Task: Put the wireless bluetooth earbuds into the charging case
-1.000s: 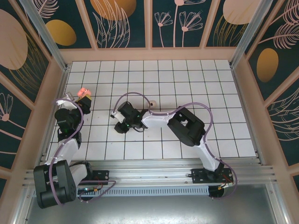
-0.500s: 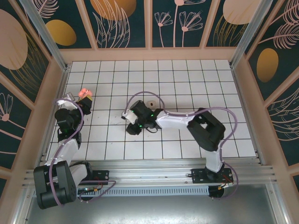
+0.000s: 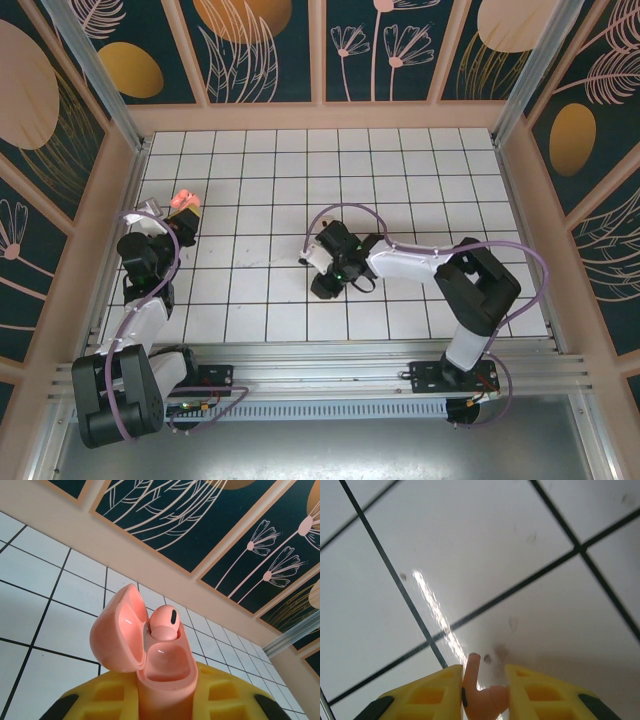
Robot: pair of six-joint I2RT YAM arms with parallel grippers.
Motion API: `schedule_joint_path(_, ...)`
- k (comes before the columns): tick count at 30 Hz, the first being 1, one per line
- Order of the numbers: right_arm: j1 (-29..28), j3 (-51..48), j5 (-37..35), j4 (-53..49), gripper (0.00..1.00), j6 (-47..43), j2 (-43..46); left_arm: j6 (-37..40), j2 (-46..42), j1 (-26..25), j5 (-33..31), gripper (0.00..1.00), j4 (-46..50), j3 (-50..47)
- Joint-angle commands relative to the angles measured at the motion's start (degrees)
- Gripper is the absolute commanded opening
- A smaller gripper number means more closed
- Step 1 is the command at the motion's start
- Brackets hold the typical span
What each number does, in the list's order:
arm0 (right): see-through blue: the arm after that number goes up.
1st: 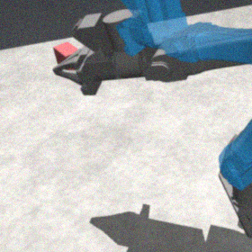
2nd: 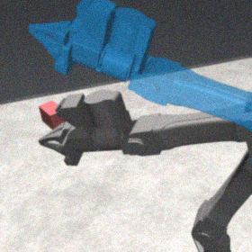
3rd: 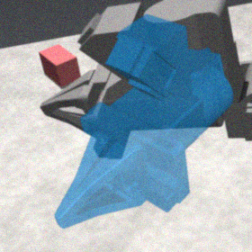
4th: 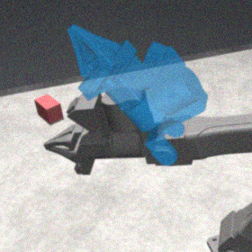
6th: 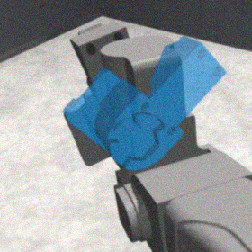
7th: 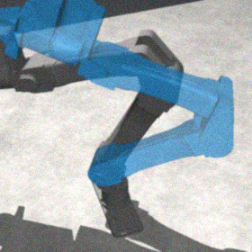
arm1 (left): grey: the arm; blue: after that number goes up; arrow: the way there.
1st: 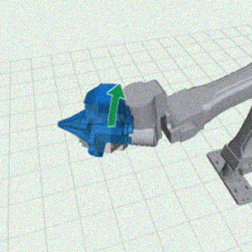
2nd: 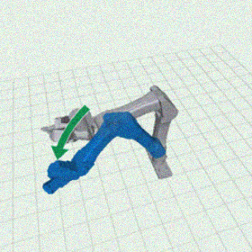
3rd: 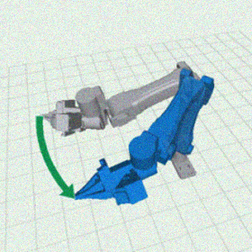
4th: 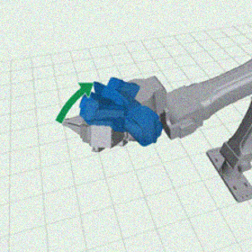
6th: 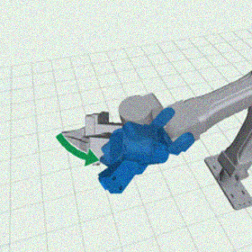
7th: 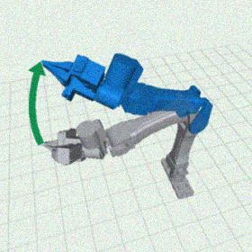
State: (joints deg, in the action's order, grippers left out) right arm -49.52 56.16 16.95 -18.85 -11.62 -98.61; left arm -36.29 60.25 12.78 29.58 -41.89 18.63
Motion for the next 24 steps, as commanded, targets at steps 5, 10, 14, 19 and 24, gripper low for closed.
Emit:
schedule_joint_path(5,1.2,-1.2,-1.0,-2.8,0.31,-0.1,1.4,0.3,-0.8,0.4,1.3,0.07,-0.7,0.8)
schedule_joint_path(10,1.6,0.2,-0.7,-4.0,0.40,0.4,1.7,0.4,-0.8,0.4,1.4,0.07,-0.7,0.6)
schedule_joint_path(14,1.6,3.0,0.5,-5.6,0.43,2.8,2.8,0.4,-0.8,0.4,1.4,0.07,-0.7,0.8)
schedule_joint_path(19,1.0,8.4,-0.2,-9.0,0.41,11.3,2.0,0.6,-0.9,0.4,1.5,0.07,-0.4,1.1)
schedule_joint_path(24,1.0,11.9,0.9,-12.9,0.39,18.7,-0.7,0.7,-0.8,0.4,1.6,0.07,-0.3,1.3)
